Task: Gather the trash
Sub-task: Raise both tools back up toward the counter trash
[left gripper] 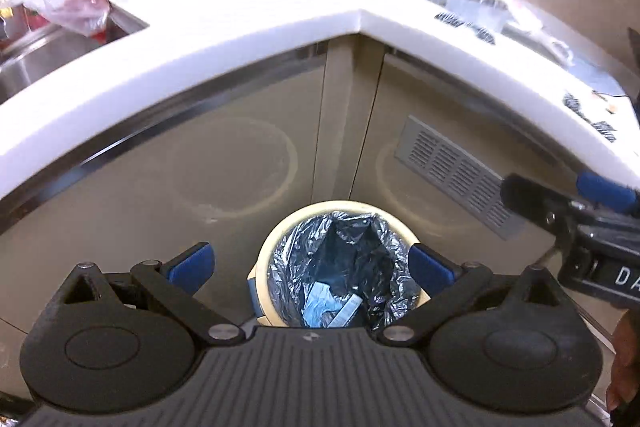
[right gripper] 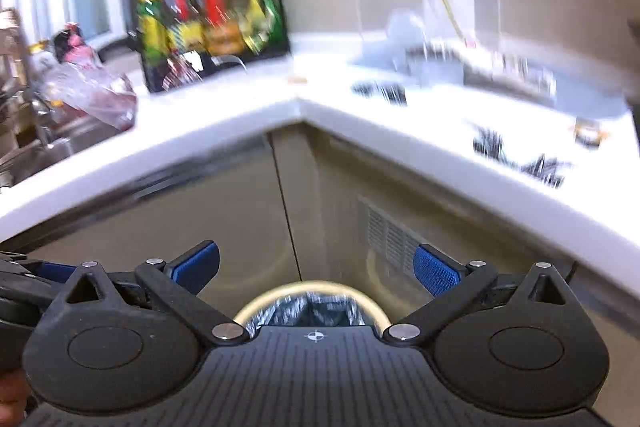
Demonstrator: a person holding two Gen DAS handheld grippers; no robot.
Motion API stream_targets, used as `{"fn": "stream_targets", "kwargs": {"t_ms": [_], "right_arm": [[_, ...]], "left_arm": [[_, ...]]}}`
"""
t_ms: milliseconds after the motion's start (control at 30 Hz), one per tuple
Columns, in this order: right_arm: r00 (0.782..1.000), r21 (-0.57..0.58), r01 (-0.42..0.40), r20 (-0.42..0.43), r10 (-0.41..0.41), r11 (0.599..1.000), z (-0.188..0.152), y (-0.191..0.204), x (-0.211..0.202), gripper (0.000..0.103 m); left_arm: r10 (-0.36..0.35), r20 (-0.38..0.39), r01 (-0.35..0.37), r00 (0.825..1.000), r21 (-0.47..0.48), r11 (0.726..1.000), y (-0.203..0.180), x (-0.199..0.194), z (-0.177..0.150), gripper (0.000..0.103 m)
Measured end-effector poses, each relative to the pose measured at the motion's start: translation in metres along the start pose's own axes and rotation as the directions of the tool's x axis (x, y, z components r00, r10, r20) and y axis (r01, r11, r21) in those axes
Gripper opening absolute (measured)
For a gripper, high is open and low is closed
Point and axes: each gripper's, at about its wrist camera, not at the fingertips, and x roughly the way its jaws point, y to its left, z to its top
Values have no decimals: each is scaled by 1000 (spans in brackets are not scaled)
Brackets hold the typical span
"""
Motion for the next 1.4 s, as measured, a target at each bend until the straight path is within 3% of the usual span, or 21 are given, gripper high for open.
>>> {"fn": "stream_targets", "kwargs": {"t_ms": [133,267,500,1000,1400], "right_arm": [[995,-52,-45,84,49,998,12,11,-33,103],[992,-45,-93,82,97,995,15,21,-34,103],[992,-74,-70,99,78,995,16,33,-48,103],[981,-32,-24,191,29,999,6,13,-77,103],[968,58,-84,243,68,995,5,-5,-80,103]], "left_arm": [[14,54,-14,998,-4,1000,2,-21,-5,103],[29,98,-27,995,-22,999,11,-40,-10,103],[55,183,-45,982,-56,997,19,-65,-10,103],[41,203,-46,978,17,999,-4,-75,-6,103],[75,195,-84,978,35,996,-16,-88,4,103]]}}
